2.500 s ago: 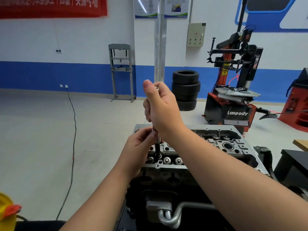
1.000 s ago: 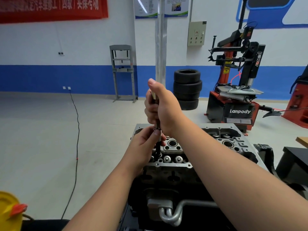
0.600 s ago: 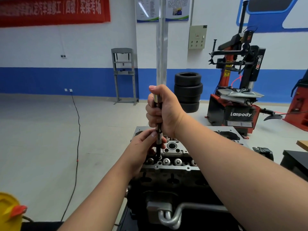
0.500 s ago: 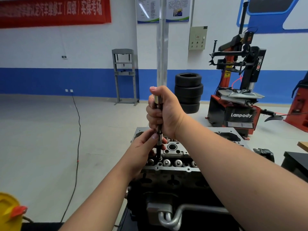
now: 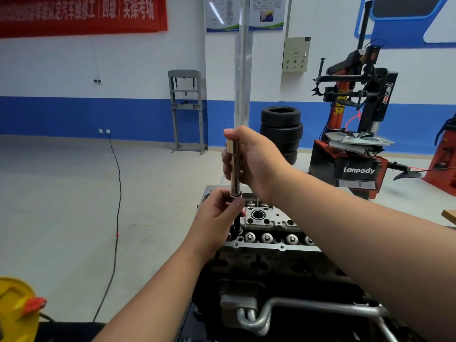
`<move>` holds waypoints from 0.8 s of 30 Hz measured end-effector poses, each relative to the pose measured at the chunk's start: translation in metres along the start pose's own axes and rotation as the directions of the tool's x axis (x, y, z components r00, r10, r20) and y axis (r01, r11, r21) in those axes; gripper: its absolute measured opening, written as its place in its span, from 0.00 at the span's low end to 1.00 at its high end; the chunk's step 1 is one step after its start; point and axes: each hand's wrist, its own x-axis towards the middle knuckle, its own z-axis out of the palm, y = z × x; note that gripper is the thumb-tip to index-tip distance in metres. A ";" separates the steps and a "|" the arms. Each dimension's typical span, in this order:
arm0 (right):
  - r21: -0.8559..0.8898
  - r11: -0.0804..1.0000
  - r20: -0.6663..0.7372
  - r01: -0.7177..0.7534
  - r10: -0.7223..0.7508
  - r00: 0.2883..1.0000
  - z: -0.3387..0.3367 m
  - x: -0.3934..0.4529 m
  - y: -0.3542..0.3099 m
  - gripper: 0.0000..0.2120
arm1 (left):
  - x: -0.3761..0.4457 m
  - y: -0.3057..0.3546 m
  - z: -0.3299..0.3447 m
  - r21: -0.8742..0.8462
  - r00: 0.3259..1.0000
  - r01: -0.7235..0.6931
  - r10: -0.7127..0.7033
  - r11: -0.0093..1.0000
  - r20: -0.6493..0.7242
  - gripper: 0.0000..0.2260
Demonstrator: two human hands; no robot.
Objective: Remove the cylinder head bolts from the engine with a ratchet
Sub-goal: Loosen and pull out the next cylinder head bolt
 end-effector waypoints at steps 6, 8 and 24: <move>0.059 0.991 -0.149 0.124 -0.114 0.982 0.016 -0.002 0.007 0.15 | 0.006 -0.001 0.004 0.006 0.999 0.021 -0.021 1.000 -0.038 0.16; 0.122 0.988 -0.096 0.094 -0.082 0.992 0.014 0.002 0.007 0.19 | 0.006 0.001 0.001 0.001 1.000 0.018 -0.018 1.000 -0.014 0.14; 0.223 0.975 -0.033 -0.013 0.021 0.999 0.005 0.000 0.010 0.16 | 0.010 -0.003 0.008 -0.220 0.999 -0.041 0.034 0.975 -0.035 0.03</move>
